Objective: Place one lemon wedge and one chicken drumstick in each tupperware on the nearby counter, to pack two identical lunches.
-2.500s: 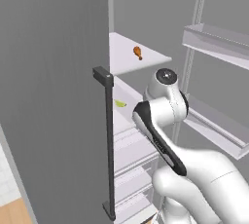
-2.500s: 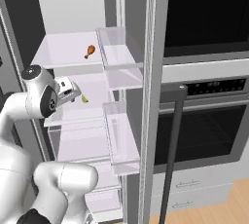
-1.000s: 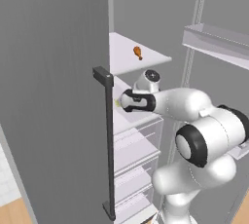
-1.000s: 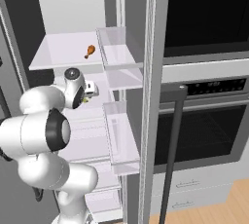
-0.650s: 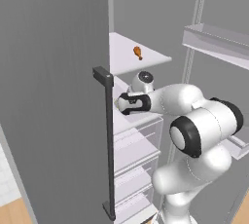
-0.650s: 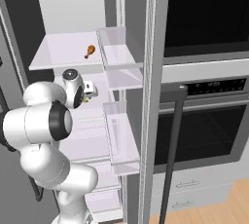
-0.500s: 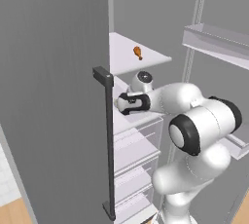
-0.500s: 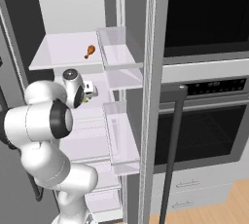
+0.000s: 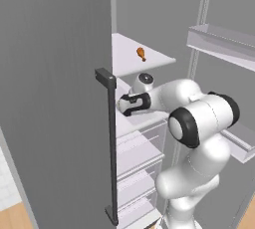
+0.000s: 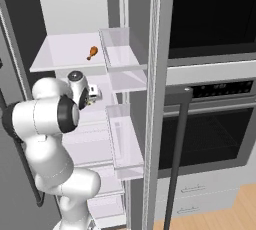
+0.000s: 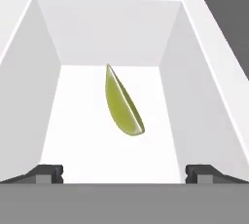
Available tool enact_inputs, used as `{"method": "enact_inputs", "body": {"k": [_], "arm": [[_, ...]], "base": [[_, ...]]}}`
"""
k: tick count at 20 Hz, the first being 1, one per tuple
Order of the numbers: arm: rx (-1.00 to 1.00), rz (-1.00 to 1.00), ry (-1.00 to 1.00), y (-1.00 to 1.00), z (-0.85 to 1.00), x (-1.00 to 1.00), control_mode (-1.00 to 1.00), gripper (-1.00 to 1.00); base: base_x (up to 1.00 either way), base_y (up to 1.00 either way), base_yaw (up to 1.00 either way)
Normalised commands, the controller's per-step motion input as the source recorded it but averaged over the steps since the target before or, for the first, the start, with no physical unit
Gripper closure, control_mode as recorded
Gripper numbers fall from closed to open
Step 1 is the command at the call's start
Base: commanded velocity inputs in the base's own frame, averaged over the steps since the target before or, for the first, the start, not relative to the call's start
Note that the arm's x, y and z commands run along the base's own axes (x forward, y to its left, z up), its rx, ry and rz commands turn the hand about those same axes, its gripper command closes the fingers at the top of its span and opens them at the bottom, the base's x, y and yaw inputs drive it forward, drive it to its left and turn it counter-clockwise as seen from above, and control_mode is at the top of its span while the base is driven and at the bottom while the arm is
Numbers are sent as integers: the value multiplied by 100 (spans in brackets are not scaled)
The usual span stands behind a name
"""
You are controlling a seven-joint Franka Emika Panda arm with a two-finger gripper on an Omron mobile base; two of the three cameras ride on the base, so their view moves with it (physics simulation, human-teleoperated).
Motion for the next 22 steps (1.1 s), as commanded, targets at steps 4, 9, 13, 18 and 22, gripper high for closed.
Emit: {"method": "enact_inputs", "body": {"k": [4,9,13,18,22], "arm": [[0,0,3,1,-31,17,-100,-100],[0,0,0,1,0,50,-100,-100],[0,0,0,9,0,29,-100,-100],[0,0,1,18,-12,3,-100,-100],[0,0,6,9,-41,2,-100,-100]], "base": [[0,0,0],[0,0,0],[0,0,0],[0,0,0],[0,0,0]]}}
